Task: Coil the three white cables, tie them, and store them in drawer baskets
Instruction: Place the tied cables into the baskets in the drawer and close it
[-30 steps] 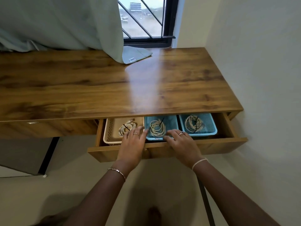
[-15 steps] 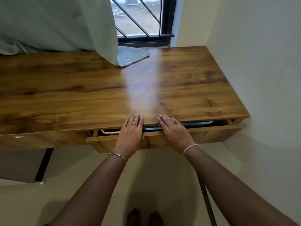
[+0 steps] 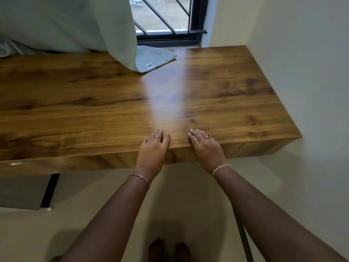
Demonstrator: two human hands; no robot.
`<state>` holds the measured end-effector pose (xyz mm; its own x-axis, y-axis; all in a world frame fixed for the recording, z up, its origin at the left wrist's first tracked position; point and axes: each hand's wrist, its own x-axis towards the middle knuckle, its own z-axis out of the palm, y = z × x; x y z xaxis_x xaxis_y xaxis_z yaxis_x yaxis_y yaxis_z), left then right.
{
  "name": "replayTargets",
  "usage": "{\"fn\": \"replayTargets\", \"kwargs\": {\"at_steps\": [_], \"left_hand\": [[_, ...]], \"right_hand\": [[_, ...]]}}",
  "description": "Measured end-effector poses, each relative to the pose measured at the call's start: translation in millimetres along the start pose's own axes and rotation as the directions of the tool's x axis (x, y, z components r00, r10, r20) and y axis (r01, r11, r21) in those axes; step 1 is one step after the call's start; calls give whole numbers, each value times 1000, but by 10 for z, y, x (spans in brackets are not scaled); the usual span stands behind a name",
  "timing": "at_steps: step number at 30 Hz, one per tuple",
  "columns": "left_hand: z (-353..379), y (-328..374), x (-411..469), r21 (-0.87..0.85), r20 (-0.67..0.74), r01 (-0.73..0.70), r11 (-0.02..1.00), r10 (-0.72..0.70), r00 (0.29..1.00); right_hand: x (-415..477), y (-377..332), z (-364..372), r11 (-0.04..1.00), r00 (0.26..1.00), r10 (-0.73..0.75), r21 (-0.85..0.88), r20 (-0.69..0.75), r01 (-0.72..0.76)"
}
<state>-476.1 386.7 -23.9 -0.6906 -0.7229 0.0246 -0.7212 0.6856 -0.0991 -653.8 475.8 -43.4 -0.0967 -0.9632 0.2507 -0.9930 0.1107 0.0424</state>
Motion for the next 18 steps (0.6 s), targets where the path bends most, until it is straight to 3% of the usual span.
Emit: {"fn": "replayTargets", "kwargs": {"at_steps": [5,10,14,18], "left_hand": [[56,-42,29,-21,-64,-27,999,26,998],[81,-56,50,-14,-133,-56,998,54,990],[71,-21,21,-17,-103,-31,999,29,994],[-24,-13,-18,-32,-37,-20,999,19,999]], "right_hand": [[-26,17,58,1000,999,8,0,37,-8],[-3,55,103,999,999,-28,-19,-22,28],[9,30,94,999,999,-29,-45,-27,28],[23,10,-23,999,998,-16,-32,57,18]]}}
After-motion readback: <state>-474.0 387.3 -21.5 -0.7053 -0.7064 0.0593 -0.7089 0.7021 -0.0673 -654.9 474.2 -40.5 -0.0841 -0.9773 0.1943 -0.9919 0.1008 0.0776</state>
